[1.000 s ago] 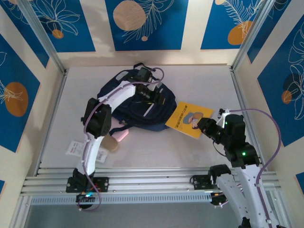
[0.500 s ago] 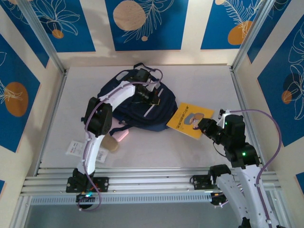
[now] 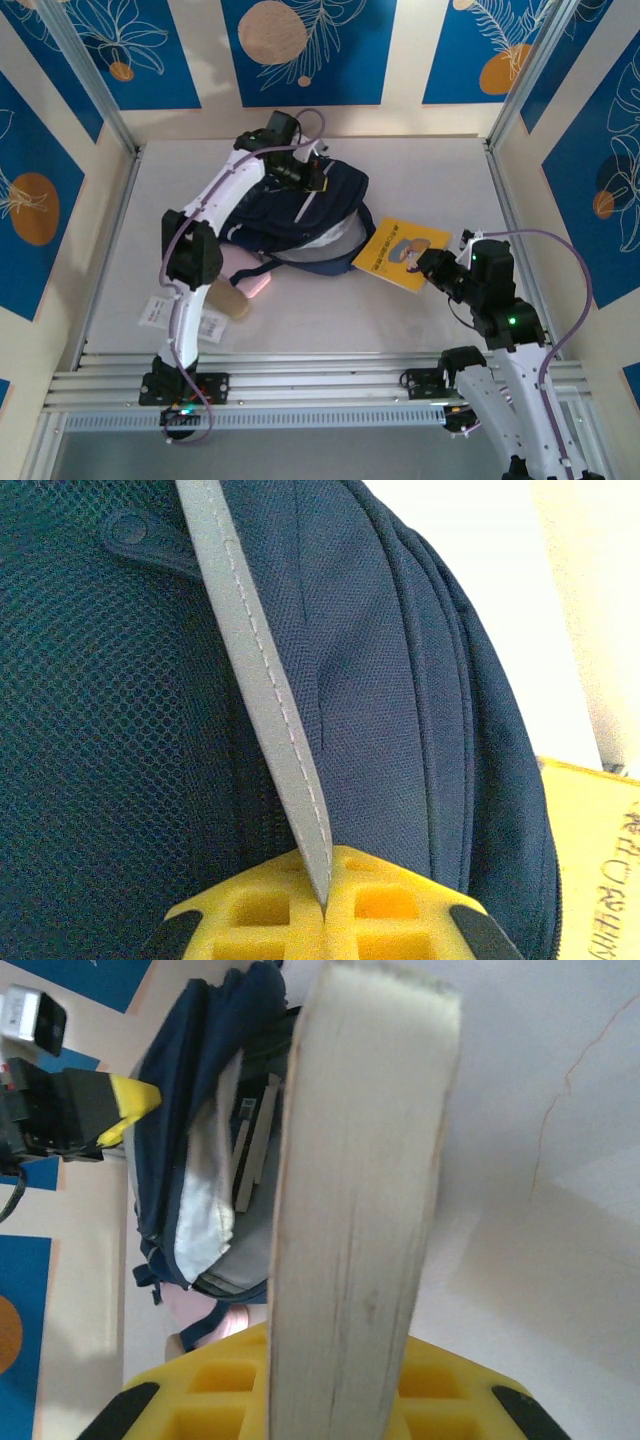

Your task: Pack the student bag

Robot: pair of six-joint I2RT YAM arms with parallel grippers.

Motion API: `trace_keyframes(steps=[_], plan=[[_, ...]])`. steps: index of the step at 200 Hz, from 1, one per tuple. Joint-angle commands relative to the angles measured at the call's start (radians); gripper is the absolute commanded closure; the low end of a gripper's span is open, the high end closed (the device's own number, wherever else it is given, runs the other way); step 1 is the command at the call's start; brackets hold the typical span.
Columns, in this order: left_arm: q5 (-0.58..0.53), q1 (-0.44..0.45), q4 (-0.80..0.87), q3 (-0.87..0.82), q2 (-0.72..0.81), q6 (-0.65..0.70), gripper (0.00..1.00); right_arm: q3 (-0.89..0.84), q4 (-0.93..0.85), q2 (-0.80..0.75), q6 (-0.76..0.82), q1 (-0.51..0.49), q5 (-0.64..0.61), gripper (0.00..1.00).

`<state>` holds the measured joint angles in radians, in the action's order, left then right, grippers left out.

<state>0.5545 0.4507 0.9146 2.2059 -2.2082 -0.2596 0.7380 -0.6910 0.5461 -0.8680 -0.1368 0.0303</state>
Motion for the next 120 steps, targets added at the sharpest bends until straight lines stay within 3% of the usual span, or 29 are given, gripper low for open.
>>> trace_keyframes(steps=[1,45,120], plan=[[0.085,-0.047,0.007,0.05,0.115,-0.026,1.0,-0.009,0.205,0.031,-0.059,0.022,0.088,1.0],[0.142,-0.07,-0.004,0.058,0.149,-0.037,1.0,-0.06,0.487,0.179,-0.154,0.023,0.294,1.0],[0.251,-0.102,-0.071,0.098,0.16,-0.125,1.0,-0.066,0.901,0.523,-0.302,-0.092,0.35,1.0]])
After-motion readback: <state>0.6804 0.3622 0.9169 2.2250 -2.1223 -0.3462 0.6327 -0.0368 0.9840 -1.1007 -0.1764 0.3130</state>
